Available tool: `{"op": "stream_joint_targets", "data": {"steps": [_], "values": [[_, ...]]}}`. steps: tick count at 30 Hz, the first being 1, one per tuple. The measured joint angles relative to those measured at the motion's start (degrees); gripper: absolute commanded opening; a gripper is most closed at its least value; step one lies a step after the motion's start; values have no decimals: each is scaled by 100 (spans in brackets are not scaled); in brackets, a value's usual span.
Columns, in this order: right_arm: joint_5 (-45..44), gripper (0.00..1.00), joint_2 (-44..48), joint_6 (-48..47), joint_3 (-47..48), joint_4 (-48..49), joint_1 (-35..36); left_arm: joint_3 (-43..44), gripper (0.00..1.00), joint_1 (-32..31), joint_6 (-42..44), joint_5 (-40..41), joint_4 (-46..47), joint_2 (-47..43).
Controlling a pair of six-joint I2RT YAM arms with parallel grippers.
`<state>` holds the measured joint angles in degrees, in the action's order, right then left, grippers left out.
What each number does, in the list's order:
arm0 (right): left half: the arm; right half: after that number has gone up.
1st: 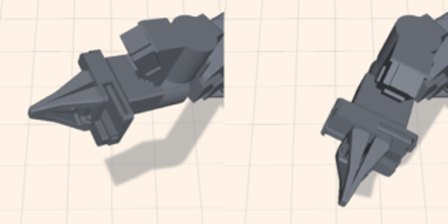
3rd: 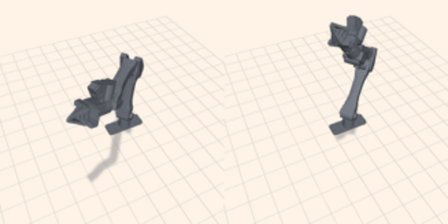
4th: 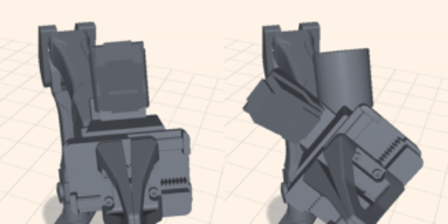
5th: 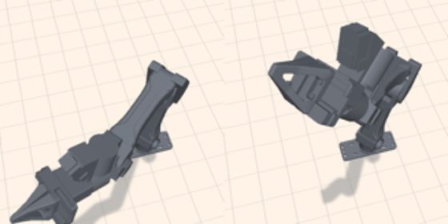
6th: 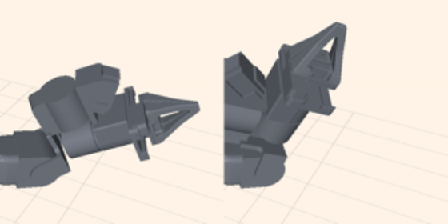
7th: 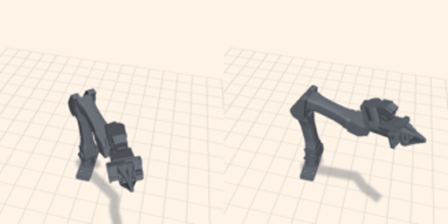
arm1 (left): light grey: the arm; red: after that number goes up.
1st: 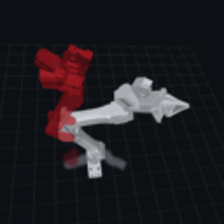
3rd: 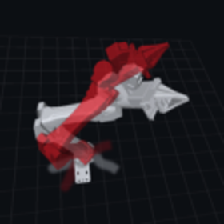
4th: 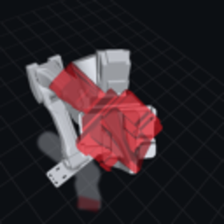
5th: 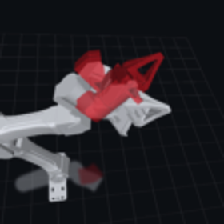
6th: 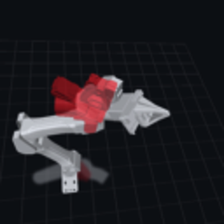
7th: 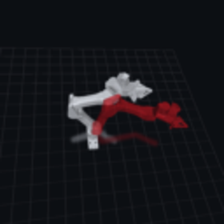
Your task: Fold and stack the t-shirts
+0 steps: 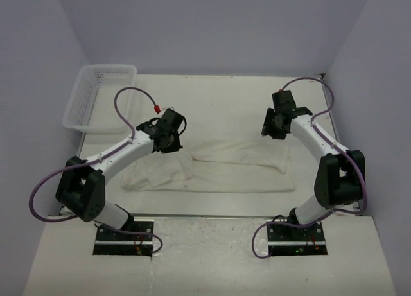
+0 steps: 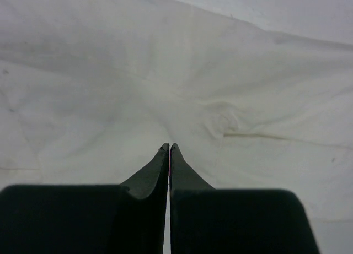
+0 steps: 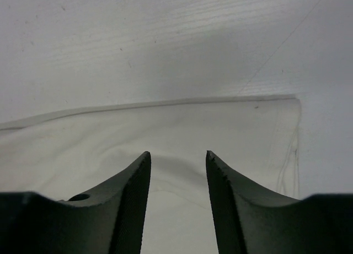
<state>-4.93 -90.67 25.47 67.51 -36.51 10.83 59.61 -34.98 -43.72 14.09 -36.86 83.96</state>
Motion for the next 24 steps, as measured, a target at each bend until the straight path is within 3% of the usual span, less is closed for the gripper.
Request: {"op": "stream_joint_targets", "data": {"steps": [7, 16, 24], "values": [[-363, 59, -48, 136, -68, -33, -4, 846, 0, 656, 280, 7, -103, 1038], [-739, 61, -483, 286, -273, -238, -660, 669, 0, 1235, 385, -223, -160, 1182], [-595, 58, -507, 282, -424, -247, -1095, 608, 0, 1294, 463, -238, -133, 1209]]}}
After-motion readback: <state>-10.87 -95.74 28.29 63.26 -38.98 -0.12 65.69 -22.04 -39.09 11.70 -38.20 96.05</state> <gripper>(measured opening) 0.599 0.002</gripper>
